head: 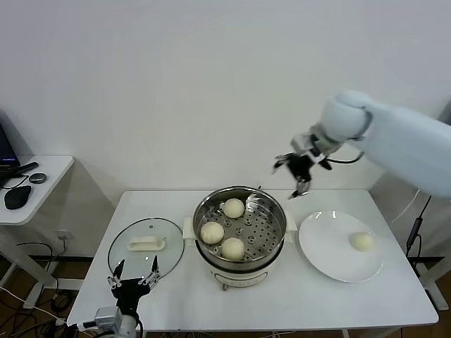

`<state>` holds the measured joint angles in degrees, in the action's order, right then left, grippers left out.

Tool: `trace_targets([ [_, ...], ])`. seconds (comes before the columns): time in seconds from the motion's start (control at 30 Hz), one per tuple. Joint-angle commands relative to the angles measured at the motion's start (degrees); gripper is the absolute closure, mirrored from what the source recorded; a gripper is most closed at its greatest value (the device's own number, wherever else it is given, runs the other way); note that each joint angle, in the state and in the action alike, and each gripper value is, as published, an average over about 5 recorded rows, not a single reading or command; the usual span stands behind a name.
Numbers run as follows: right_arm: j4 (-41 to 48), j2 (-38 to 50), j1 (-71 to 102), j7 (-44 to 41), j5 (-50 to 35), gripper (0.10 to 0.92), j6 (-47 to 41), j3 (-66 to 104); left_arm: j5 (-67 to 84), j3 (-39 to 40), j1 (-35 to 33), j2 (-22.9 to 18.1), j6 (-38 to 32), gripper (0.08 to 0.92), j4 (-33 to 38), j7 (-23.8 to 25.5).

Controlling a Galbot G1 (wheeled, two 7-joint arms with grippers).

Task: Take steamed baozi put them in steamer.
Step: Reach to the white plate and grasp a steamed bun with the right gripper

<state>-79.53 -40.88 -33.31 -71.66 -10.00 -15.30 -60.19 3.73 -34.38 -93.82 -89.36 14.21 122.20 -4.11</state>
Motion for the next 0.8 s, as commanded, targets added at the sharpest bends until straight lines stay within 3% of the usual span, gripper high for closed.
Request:
trace_targets([
  [0.03, 7.9, 10.3, 12.6, -4.8, 10.8, 0.203, -2.6, 12.1, 0.0, -0.3, 0.0, 0.2, 0.1, 0.177, -0.4, 0.0],
  [0.23, 11.0, 12.5, 28.2, -5.0, 23.4, 0.203, 1.9, 26.9, -0.1, -1.0, -0.7, 0.3, 0.3, 0.177, -0.7, 0.1],
  [0.53, 19.7, 8.3, 43.0, -4.6, 32.2, 0.203, 10.5, 40.2, -0.4, -1.3, -2.2, -0.1, 0.3, 0.177, -0.5, 0.0],
  [0.8, 24.7, 1.9, 45.8, -3.8, 36.2, 0.203, 12.8, 43.2, -0.9, -1.5, -2.2, -0.4, 0.5, 0.177, -0.2, 0.1],
])
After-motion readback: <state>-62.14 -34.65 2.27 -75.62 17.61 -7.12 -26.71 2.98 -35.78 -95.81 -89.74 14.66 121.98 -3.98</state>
